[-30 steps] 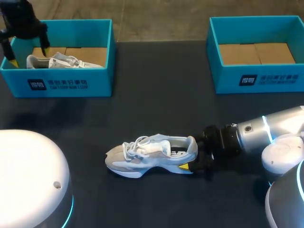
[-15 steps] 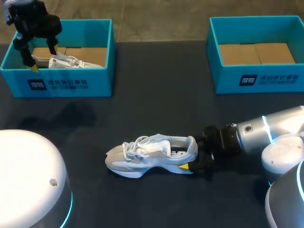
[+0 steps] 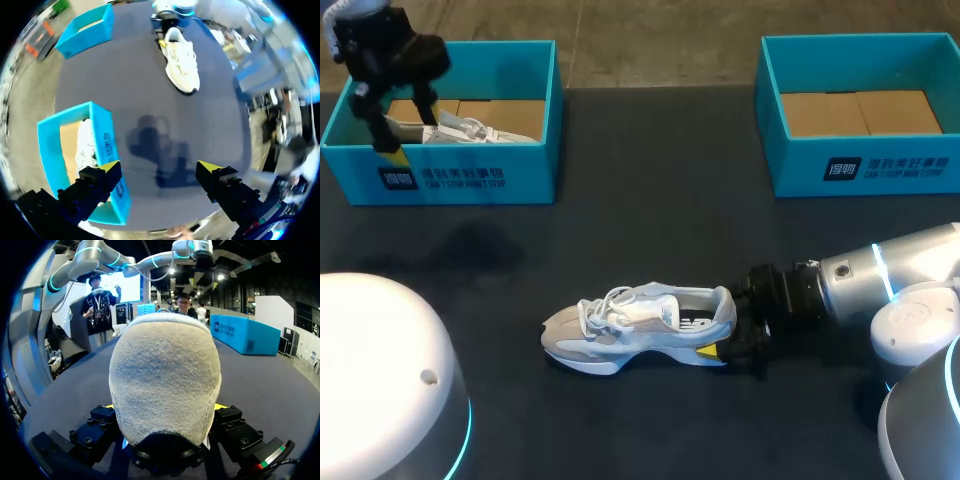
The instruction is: Take the shoe out of the shoebox, open the shoe tongue, remove and reinsert the insole, then place the shoe into the shoebox
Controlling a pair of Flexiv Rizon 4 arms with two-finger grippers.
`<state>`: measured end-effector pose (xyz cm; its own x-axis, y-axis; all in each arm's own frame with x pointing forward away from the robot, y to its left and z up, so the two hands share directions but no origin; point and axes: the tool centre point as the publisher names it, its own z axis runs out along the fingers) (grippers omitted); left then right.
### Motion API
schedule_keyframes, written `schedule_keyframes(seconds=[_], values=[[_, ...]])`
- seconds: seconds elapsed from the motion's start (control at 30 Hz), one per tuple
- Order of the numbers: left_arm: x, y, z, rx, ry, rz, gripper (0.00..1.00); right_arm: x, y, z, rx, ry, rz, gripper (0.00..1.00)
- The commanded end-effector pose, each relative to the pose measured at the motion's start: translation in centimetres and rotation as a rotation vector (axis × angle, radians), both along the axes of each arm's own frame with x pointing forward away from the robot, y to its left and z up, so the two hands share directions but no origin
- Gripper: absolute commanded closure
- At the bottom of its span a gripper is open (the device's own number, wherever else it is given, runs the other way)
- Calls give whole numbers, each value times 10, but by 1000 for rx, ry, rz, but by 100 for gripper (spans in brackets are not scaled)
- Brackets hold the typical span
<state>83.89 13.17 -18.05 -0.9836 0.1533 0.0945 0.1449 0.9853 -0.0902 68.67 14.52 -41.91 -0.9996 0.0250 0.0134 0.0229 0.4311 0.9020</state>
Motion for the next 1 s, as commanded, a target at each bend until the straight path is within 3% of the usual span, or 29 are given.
schedule_keyframes(seconds=[0.03,0.27,0.53,0.57,0.63,1.0], values=[[-33,-18,0,111,59,538,0,0,4,-2,-4,1,-1,100],[-68,-43,-13,183,105,930,0,0,4,-2,-4,1,-1,100],[-92,-77,-29,142,204,1099,0,0,4,-2,-4,1,-1,100],[-96,-82,-30,148,154,1143,0,0,4,-2,-4,1,-1,100],[-111,-94,-30,158,31,1103,0,0,4,-2,-4,1,-1,100],[-111,-94,-30,158,31,1103,0,0,4,-2,-4,1,-1,100]])
